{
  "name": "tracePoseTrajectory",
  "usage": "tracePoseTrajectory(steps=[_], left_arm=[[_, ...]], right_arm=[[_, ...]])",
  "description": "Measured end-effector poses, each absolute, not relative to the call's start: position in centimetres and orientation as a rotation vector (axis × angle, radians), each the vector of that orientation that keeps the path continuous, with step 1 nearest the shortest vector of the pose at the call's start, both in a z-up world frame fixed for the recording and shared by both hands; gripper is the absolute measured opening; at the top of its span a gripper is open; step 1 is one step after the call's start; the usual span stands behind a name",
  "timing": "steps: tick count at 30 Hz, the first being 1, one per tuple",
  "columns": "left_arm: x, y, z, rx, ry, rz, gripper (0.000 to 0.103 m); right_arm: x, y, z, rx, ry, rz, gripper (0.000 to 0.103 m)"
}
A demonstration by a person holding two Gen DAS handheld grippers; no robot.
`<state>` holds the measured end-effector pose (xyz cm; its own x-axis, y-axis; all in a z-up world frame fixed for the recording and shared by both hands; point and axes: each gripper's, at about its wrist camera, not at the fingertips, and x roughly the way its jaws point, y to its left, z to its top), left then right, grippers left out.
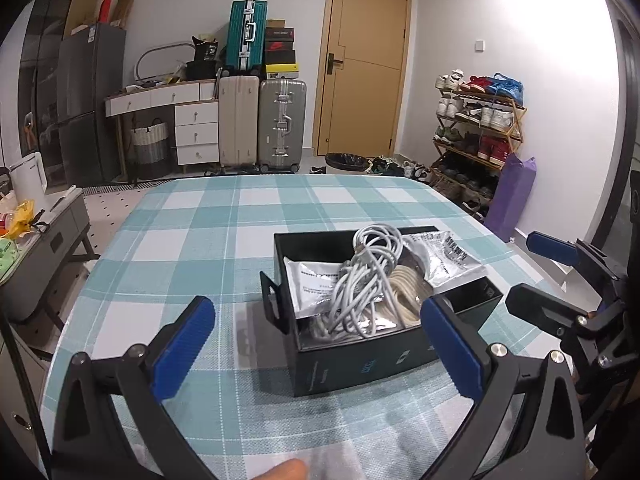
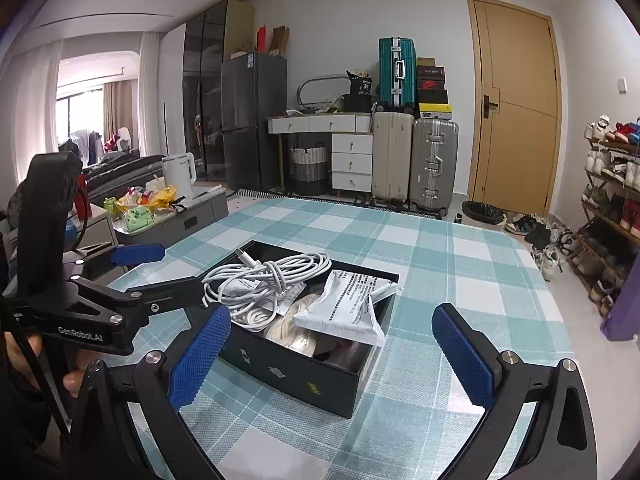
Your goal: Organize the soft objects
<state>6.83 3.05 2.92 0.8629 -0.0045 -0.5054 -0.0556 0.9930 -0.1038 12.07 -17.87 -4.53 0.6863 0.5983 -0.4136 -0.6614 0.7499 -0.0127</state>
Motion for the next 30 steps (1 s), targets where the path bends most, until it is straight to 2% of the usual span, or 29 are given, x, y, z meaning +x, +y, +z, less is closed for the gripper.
tracePoseTrajectory(steps=[30], left_arm=[[7.0,2.8,1.5,-0.093,0.498,0.102,0.103]], right_arm=[[11.6,-18.5,-6.2,-0.142,0.349,0.735,0.102]])
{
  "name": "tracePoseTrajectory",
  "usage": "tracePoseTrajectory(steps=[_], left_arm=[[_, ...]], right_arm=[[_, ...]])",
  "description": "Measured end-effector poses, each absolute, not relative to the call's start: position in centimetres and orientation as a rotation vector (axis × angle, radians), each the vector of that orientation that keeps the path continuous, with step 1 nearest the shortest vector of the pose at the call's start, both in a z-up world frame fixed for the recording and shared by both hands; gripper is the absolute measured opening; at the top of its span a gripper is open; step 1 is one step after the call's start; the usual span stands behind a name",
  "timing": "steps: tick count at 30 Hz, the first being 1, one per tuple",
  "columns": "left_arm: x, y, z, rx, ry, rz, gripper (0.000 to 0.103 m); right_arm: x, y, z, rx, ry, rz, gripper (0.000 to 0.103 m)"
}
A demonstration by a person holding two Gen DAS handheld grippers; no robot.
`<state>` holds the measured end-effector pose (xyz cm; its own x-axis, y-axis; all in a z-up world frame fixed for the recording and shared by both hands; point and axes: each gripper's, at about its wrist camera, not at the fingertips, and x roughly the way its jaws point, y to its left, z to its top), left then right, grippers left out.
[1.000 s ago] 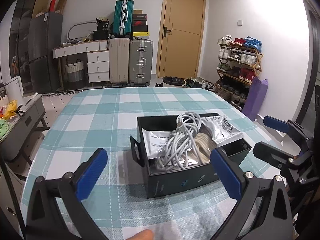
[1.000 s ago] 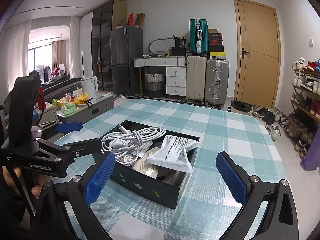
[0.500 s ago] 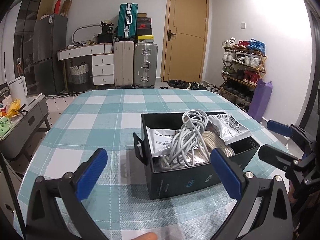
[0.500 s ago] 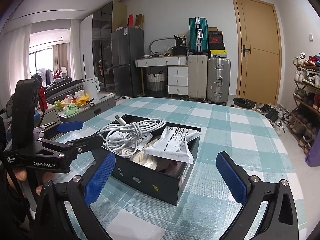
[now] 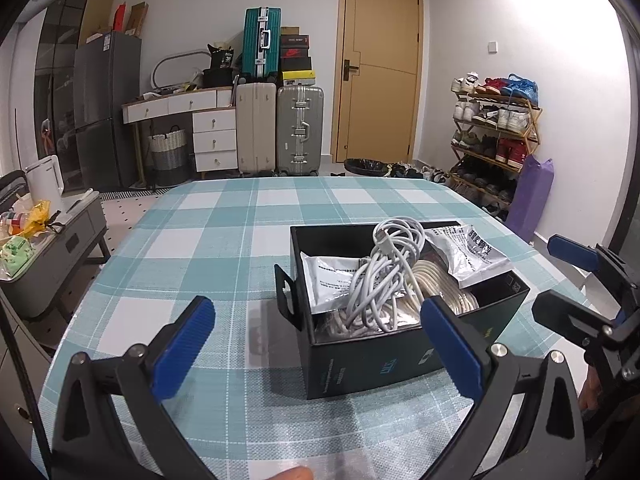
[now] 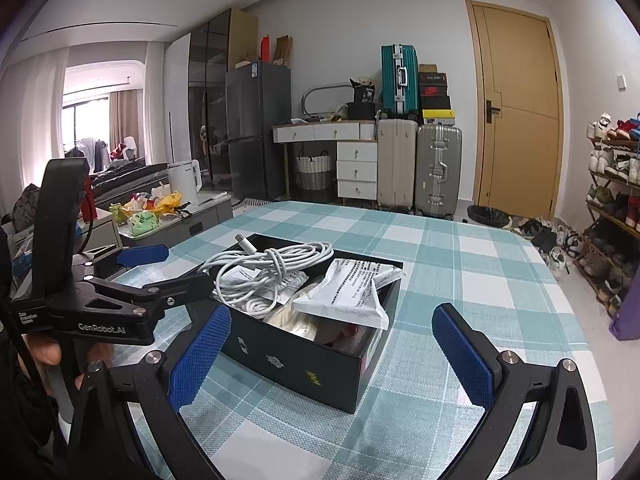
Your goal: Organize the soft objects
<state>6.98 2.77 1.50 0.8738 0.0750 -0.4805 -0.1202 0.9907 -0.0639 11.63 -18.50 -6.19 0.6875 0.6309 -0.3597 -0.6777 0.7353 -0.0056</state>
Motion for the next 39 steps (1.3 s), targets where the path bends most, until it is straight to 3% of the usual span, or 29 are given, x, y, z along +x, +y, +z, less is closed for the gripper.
tracePoseTrajectory(steps=[39], left_arm=[[7.01,3.01,1.47,-0.101,0.496,0.096,0.103]], right_arm=[[11.52,-18.81,-6.13,-0.130,0.344,0.746,0.103]])
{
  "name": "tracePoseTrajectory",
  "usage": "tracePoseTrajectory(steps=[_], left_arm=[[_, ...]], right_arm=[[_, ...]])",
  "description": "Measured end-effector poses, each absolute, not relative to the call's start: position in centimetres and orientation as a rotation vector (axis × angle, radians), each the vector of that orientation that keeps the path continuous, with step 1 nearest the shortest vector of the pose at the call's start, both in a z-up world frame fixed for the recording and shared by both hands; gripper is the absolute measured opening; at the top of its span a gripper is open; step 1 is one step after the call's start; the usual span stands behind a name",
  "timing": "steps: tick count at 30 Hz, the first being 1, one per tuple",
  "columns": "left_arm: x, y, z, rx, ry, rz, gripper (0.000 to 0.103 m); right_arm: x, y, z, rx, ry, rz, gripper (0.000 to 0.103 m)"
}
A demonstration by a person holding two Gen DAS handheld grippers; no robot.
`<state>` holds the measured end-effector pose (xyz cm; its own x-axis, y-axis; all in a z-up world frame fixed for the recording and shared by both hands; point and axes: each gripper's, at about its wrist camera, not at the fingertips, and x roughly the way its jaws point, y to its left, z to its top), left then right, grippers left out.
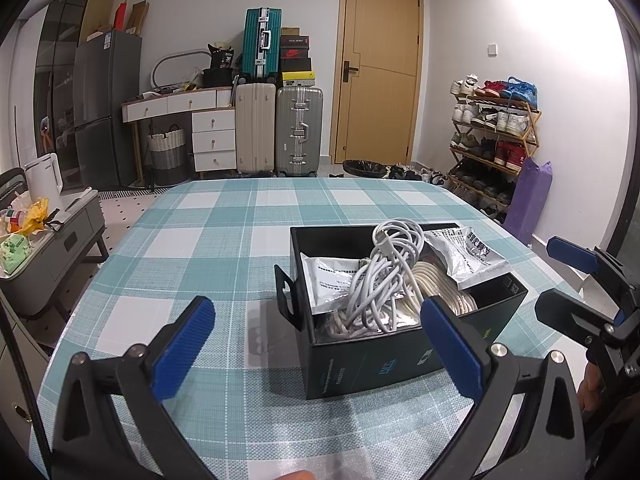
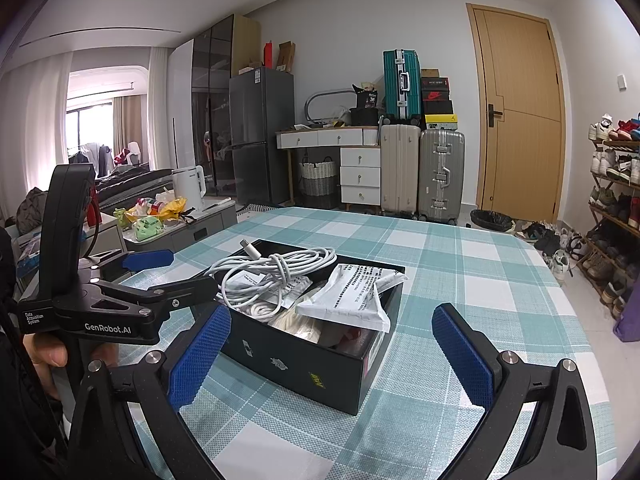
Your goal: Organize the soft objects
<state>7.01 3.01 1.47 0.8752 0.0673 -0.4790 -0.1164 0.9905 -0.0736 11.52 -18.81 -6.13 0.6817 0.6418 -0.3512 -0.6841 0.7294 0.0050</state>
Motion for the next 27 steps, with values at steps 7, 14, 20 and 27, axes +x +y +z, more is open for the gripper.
tracePoseTrajectory(steps=[7,14,20,27], left_arm=[[7.05,3.05,1.45,-0.101,0.497,0.096,0.103],[7.03,3.07,1.53,-0.100,0.493,0.096,0.103],[6.95,3.04,1.58,-0.101,0.491,0.096,0.103],[6.76,2.97,1.72,-0.101,0.487,0.099,0.103]], right_arm=[[11.51,-18.84,-6.13,-0.130,0.343,0.746,0.103],[11.51,-18.85,-6.15,-0.130,0.344,0.746,0.103],[11.50,-18.86,-6.15,-0.130,0.344,0.746,0.103],[11.50,-18.85,-6.16,-0.129,0.344,0.746,0.103]])
